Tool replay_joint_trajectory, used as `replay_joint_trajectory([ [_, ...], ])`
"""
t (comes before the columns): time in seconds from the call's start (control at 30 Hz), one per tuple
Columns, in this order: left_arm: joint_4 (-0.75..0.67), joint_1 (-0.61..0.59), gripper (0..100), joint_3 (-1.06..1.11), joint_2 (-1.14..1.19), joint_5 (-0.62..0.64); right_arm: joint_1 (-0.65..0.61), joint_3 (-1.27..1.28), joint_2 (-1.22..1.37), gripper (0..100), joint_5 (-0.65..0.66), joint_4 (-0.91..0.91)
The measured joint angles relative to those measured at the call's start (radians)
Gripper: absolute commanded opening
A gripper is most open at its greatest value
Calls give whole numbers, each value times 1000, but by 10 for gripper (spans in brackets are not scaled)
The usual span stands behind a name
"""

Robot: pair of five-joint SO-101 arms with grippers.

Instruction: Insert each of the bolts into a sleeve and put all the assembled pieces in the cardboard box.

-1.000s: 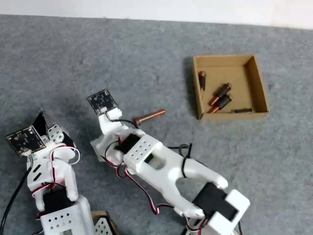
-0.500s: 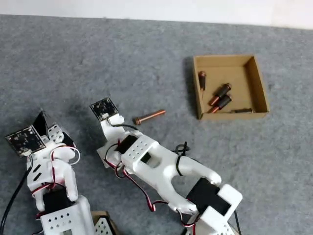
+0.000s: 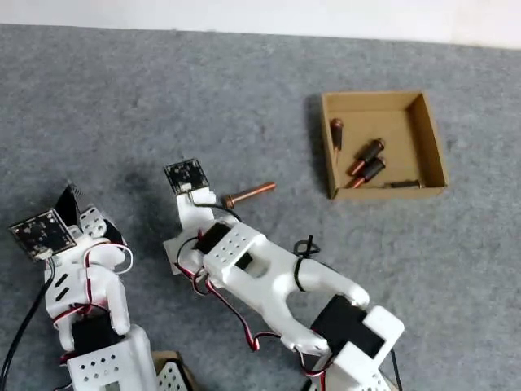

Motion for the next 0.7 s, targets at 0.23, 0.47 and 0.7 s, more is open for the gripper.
replay_joint_trajectory([
  [0.23, 0, 0, 8, 0, 0, 0, 0, -26, 80, 145, 0, 0],
  [0.47, 0, 0, 8, 0, 0, 0, -3, -175, 176, 145, 0, 140],
  [0.7, 0, 0, 8, 0, 0, 0, -3, -224, 186, 145, 0, 210],
])
